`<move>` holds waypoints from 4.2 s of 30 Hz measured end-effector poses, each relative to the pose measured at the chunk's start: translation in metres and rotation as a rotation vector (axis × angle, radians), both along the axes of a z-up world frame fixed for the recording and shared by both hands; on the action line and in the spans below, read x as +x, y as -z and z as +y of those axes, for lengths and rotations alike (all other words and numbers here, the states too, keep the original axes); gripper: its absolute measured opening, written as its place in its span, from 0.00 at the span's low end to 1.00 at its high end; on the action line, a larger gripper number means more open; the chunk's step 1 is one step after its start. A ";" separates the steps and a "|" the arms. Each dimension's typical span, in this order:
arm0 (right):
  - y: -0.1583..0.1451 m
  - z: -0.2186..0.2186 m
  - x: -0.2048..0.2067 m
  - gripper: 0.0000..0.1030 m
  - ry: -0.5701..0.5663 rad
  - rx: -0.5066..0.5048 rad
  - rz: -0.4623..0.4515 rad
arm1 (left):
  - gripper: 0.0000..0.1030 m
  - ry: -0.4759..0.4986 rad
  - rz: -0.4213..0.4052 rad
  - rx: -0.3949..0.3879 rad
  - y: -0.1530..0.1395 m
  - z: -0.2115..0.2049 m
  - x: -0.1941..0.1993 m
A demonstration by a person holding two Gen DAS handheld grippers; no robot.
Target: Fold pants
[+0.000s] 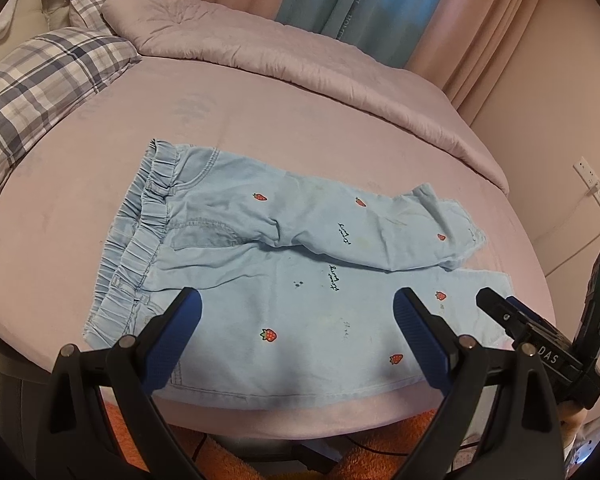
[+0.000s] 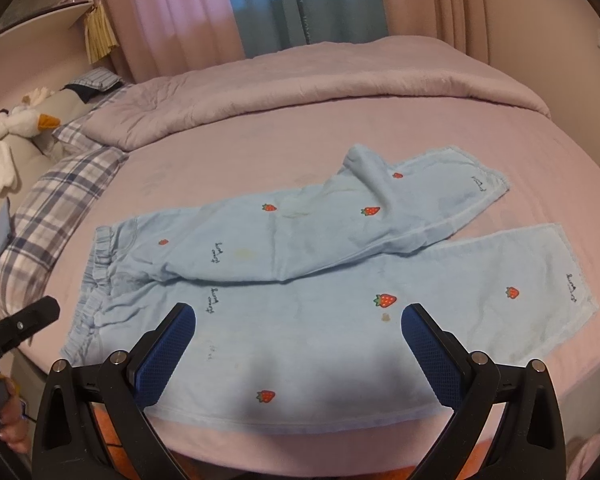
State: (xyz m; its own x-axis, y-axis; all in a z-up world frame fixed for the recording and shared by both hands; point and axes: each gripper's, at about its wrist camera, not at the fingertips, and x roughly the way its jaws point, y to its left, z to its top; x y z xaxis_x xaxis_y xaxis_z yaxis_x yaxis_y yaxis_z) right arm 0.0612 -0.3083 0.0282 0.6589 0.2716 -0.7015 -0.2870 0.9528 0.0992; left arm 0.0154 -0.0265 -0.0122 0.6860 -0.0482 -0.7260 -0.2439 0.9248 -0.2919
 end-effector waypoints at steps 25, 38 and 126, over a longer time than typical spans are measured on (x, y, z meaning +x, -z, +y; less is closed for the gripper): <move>0.007 -0.019 0.005 1.00 0.055 0.044 0.040 | 0.92 -0.001 0.061 0.011 0.016 -0.002 0.010; 0.011 -0.019 0.012 1.00 0.049 0.072 0.075 | 0.91 -0.056 0.061 0.007 0.017 0.010 0.004; 0.096 -0.274 0.056 0.05 0.825 -0.001 0.276 | 0.30 -0.355 0.212 -0.224 0.118 0.166 -0.008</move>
State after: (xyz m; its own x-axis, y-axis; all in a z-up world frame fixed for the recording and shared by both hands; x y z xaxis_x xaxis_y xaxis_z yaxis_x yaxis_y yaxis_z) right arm 0.1175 -0.5826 -0.0675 0.4513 -0.2185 -0.8652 0.5292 0.8462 0.0623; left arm 0.0072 0.1399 -0.1303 0.5264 -0.0085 -0.8502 -0.6094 0.6936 -0.3842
